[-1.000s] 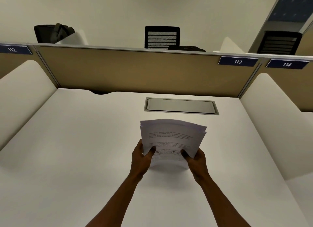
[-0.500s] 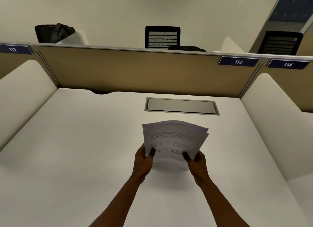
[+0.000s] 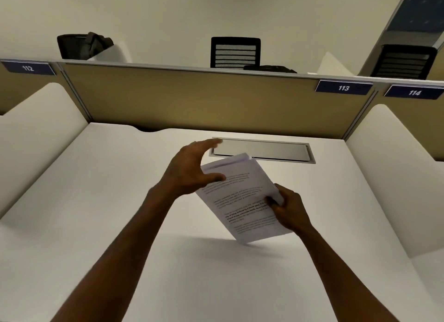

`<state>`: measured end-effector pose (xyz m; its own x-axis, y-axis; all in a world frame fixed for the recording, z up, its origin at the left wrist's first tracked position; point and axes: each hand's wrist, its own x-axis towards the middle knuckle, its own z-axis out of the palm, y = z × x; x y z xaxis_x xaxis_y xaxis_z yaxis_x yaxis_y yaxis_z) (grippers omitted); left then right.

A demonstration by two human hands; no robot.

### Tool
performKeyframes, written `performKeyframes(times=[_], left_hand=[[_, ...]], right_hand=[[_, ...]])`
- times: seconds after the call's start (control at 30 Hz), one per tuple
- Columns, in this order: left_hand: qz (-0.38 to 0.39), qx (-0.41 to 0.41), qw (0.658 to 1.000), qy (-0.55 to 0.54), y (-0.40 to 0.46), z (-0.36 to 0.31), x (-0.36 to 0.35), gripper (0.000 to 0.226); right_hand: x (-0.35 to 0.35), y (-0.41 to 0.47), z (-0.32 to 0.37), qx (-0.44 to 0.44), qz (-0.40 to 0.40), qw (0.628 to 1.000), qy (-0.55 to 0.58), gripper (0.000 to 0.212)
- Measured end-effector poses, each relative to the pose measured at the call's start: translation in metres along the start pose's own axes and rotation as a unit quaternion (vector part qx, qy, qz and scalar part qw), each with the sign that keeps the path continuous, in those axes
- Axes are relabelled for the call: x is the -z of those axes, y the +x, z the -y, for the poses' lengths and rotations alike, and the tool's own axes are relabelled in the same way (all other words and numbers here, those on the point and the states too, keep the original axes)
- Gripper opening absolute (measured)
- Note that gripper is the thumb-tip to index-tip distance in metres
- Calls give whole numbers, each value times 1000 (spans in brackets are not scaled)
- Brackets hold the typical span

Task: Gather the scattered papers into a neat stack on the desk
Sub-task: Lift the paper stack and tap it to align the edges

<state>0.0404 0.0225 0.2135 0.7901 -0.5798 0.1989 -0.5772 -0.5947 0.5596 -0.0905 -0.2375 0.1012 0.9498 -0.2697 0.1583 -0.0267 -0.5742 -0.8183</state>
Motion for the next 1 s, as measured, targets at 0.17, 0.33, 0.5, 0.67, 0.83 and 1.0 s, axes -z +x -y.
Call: performKeyframes(times=[0.17,0.33,0.5,0.67,0.83,1.0], left_hand=[[149,31,988,-8,25,5,2,49],[94,47,990,-98,15,23,-22,12],[68,97,966,-230,-13,54,-23,37],[26,151,900,-408,-43,84,-30,43],[17,188,865,-466,-58,96,-51,54],[-9,204,848,-488,-64,108,-63,49]], right_hand=[[8,13,17,42,43,997,-55,27],[24,17,33,34,103,991,-78,14],[79,15,24,-83,231,969,-6,39],[64,-17,-16,-119,234,918,296,55],[7,-25,-13,-172,101,900,388,47],[-6,-18,-10,-167,41,919,354,32]])
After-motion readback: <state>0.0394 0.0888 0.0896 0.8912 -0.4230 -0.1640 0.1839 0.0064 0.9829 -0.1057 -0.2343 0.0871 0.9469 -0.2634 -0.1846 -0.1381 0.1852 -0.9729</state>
